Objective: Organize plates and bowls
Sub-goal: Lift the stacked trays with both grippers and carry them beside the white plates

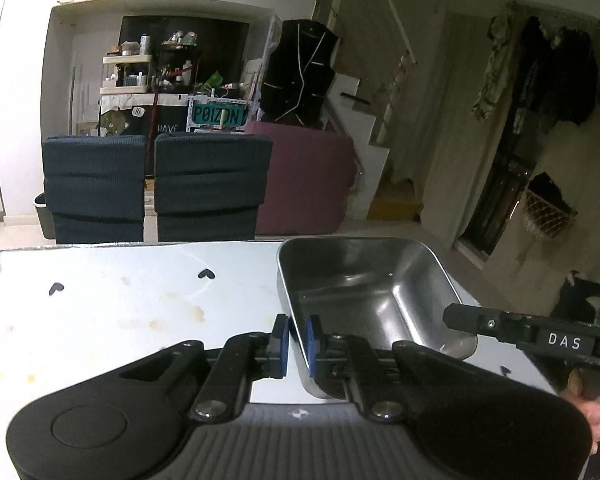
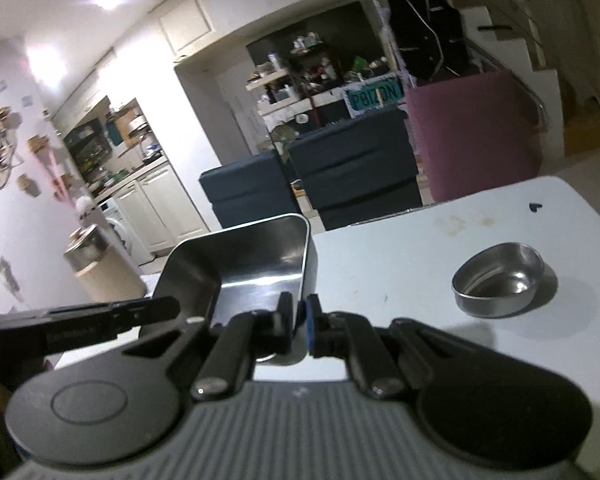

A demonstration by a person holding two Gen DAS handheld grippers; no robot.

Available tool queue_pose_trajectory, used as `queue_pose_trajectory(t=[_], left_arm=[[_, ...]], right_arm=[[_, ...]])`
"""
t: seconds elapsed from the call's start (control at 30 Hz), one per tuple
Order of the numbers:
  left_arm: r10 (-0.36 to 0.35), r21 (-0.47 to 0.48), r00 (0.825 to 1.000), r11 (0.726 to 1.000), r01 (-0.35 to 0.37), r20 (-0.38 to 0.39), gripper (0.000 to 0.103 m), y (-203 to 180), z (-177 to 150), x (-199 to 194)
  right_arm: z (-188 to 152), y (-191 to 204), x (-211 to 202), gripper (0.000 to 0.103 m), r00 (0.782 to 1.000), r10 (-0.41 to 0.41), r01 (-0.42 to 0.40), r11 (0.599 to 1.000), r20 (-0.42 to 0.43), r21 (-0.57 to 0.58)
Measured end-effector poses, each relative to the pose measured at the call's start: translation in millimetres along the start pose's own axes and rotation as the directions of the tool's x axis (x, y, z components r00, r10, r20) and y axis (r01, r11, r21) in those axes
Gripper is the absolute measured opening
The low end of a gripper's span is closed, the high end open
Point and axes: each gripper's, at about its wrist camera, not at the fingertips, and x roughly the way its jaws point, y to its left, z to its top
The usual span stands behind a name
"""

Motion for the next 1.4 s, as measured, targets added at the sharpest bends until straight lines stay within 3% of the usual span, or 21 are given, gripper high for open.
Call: queue_pose_trajectory(t=[0.3,0.43,0.63,1.07,1.4], left_arm=[[-0.037,-0.061,0.999,0.997,0.037,-0.005,0.009,-3.7,-24.9,-22.6],[-0.056,-0.107,0.998,0.993,0.053,-0.02,0.009,-1.7,-34.3,-19.1],[-0.04,-0.095,0.996,0.995,0.033,-0.08,0.009,-2.3,-49.8,-3.8],[-0.034,-0.128,0.984,0.992,0.011,-0.176,0.009,8.7,-80.6,25.8],[-0.02,-0.082,0.972,0.997,0.001,-0.233,0.009,2.6,-92.2,39.7]], right_arm=[[-22.7,5.5,-29.3,0.008,0.999,0.005,-0.005,1.0,-0.037,-0.006],[-31.3,8.9,-35.8,0.008,0.998,-0.014,0.014,1.0,-0.06,0.008],[-43.4,11.2,-41.5,0.009,0.995,-0.044,0.046,0.999,-0.094,0.014],[-51.9,15.9,-23.7,0.011,0.972,-0.108,0.105,0.994,-0.207,-0.022],[-65.3,12.3,-15.9,0.011,0.945,-0.171,0.161,0.985,-0.277,-0.059]])
